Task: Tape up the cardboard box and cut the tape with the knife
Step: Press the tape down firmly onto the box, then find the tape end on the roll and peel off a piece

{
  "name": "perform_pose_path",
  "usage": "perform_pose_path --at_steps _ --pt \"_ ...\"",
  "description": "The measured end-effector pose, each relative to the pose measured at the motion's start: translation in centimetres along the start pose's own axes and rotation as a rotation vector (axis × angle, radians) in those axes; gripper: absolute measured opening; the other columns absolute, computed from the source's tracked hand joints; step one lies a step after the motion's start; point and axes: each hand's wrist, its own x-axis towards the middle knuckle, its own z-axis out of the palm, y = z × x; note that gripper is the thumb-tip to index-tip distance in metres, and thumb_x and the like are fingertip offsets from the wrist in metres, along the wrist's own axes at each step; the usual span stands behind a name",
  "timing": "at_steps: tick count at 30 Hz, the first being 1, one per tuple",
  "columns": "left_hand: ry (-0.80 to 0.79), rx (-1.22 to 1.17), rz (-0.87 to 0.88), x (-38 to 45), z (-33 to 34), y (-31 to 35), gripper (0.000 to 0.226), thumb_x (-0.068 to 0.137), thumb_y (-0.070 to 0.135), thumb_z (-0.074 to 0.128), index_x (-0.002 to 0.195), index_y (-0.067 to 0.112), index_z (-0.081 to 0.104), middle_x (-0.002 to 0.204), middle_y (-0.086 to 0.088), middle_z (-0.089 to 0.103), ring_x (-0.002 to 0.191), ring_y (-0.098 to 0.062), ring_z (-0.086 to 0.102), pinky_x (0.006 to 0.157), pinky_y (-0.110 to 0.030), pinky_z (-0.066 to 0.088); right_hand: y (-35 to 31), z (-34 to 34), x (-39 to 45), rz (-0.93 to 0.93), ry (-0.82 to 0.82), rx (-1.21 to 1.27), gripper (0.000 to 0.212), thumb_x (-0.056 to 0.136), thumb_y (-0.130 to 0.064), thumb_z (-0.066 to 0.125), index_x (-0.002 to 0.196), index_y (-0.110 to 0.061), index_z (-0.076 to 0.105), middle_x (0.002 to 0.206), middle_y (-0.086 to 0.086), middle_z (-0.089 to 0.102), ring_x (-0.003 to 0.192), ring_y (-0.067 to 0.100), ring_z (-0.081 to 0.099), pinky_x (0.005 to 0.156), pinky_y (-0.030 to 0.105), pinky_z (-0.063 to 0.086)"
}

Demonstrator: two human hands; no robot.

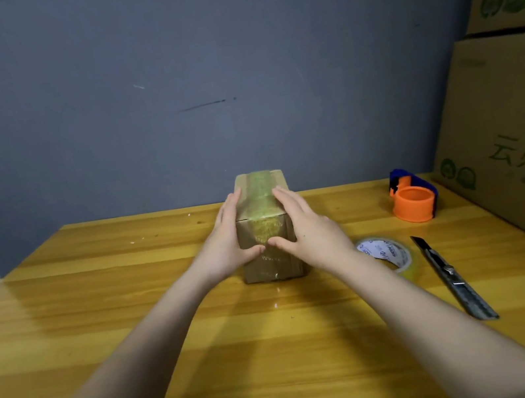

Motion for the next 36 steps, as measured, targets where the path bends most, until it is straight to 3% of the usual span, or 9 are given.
perform_pose_path --at_steps 5,9,13,19,22,26,29,32,36 --pt "0.098 0.164 0.062 -1.1 -0.3 0.9 0.11 0.074 0.035 0.074 0.15 0.026 -0.005 0.159 0.002 -0.006 0.147 -0.018 0.004 0.114 -0.036 0.017 0.0 -1.1 -0.4 -0.016 0.079 -0.059 0.082 0.086 -0.056 0.05 0.15 -0.027 0.007 0.159 -0.009 0.009 0.133 0.021 0.044 0.092 0.04 0.048" --pt "0.385 0.351 0.433 -2.7 0.6 4.6 0.064 0.079 0.033 0.057 0.138 0.015 0.038 0.141 -0.01 0.042 0.133 -0.022 0.037 0.111 -0.036 0.031 2.0 -2.6 -1.7 -0.026 0.223 -0.001 0.05 0.091 -0.049 0.047 0.135 -0.027 0.041 0.139 -0.008 0.044 0.124 0.016 0.048 0.091 0.035 0.046" --pt "0.178 0.427 0.681 -3.2 5.1 8.3 0.036 0.081 0.033 0.052 0.112 0.015 0.056 0.108 -0.004 0.062 0.102 -0.021 0.058 0.091 -0.035 0.042 5.7 -3.7 -3.4 0.098 0.328 0.027 0.021 0.094 -0.036 0.05 0.101 -0.022 0.064 0.106 -0.004 0.067 0.103 0.019 0.058 0.08 0.035 0.046" --pt "-0.069 0.624 0.653 -2.8 13.3 9.4 0.054 0.073 0.058 0.055 0.107 0.017 0.06 0.106 0.0 0.065 0.107 -0.019 0.059 0.109 -0.045 0.032 10.9 -4.0 -5.6 0.236 0.466 0.0 0.021 0.094 -0.033 0.047 0.092 -0.022 0.064 0.095 -0.004 0.07 0.092 0.019 0.061 0.072 0.034 0.048" --pt "-0.124 0.623 0.591 -2.2 14.9 9.5 0.047 0.072 0.052 0.064 0.1 0.015 0.065 0.1 -0.003 0.069 0.105 -0.022 0.061 0.108 -0.048 0.034 11.7 -3.2 -6.3 0.25 0.482 0.118 0.023 0.096 -0.035 0.044 0.094 -0.022 0.063 0.095 -0.004 0.069 0.092 0.018 0.061 0.077 0.036 0.049" --pt "-0.088 0.393 0.407 -1.9 15.2 9.4 0.034 0.083 0.038 0.061 0.108 0.017 0.059 0.111 -0.003 0.067 0.113 -0.022 0.055 0.105 -0.036 0.021 11.7 -2.0 -6.6 0.276 0.517 0.375 0.037 0.091 -0.047 0.039 0.112 -0.023 0.058 0.112 -0.008 0.061 0.109 0.014 0.055 0.094 0.032 0.043" --pt "-0.013 -0.12 0.165 -1.5 14.5 9.0 0.025 0.086 0.037 0.059 0.106 0.024 0.054 0.106 0.007 0.064 0.098 -0.013 0.053 0.104 -0.032 0.03 11.0 -1.3 -6.7 0.332 0.504 0.679 0.054 0.085 -0.056 0.041 0.129 -0.024 0.047 0.129 -0.005 0.052 0.121 0.01 0.048 0.102 0.028 0.037" --pt "-0.062 -0.616 0.073 -1.4 13.9 8.5 0.025 0.082 0.038 0.059 0.102 0.028 0.046 0.096 0.012 0.06 0.09 -0.005 0.056 0.088 -0.034 0.046 9.6 -1.0 -6.7 0.415 0.342 0.985 0.054 0.093 -0.047 0.047 0.141 -0.025 0.034 0.137 -0.006 0.042 0.127 0.009 0.041 0.103 0.026 0.033" --pt "-0.096 -0.816 0.09 -2.0 13.9 7.9 0.036 0.079 0.031 0.057 0.11 0.021 0.044 0.093 -0.003 0.064 0.09 -0.017 0.062 0.088 -0.039 0.049 9.0 -0.1 -6.8 0.407 0.055 1.262 0.07 0.078 -0.065 0.05 0.141 -0.037 0.035 0.136 -0.001 0.052 0.113 0.015 0.055 0.094 0.035 0.049"
